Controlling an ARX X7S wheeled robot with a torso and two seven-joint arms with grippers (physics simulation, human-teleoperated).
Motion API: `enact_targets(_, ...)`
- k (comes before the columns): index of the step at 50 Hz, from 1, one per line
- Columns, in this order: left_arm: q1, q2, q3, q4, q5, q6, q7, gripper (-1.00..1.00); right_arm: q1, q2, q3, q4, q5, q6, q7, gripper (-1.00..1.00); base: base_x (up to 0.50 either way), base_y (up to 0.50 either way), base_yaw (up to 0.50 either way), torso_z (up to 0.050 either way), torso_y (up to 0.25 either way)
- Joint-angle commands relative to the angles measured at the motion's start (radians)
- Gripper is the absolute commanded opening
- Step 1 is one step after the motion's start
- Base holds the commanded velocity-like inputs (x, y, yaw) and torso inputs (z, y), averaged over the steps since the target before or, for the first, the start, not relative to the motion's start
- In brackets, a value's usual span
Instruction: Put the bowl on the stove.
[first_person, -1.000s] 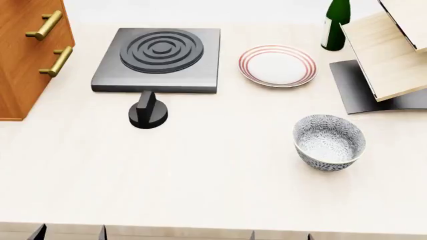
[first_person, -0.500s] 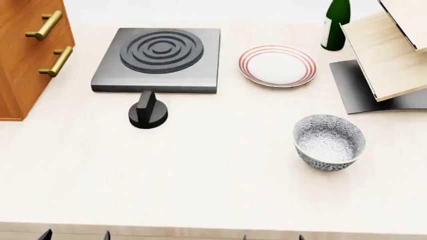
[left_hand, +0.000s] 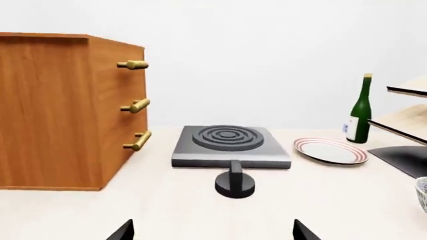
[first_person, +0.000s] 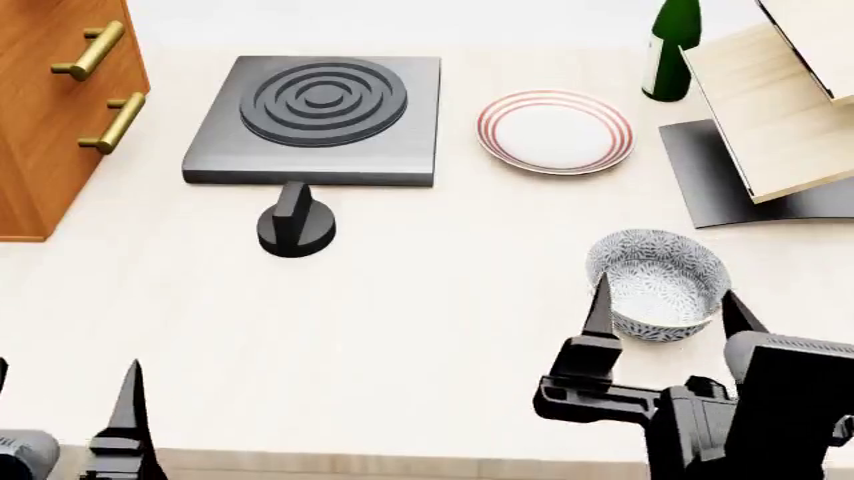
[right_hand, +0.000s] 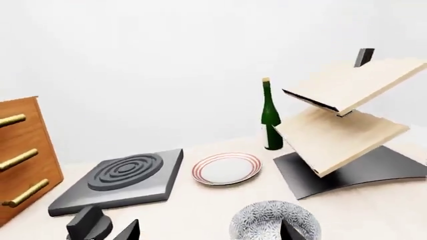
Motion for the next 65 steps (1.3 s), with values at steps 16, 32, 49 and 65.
enact_targets(16, -0.192, -1.381, 0.208, 0.555, -0.600, 0.723, -1.009, 1.00, 0.525, 0.581, 0.681, -0.111, 0.627, 0.718, -0.061, 1.00, 0.00, 0.00, 0.00, 0.000, 0.000)
enact_targets(32, -0.331, -1.382, 0.061, 0.555, -0.763, 0.575, -0.959, 1.00, 0.488, 0.671, 0.917, -0.080, 0.696, 0.783, -0.080, 1.00, 0.00, 0.00, 0.00, 0.000, 0.000)
enact_targets(49, -0.315, -1.382, 0.068, 0.555, -0.746, 0.578, -0.966, 1.00, 0.423, 0.658, 0.920, -0.098, 0.682, 0.739, -0.103, 1.00, 0.00, 0.00, 0.00, 0.000, 0.000)
enact_targets(65, -0.311, -1.382, 0.062, 0.555, -0.744, 0.576, -0.966, 1.00, 0.374, 0.648, 0.905, -0.117, 0.675, 0.705, -0.134, 1.00, 0.00, 0.43, 0.00, 0.000, 0.000)
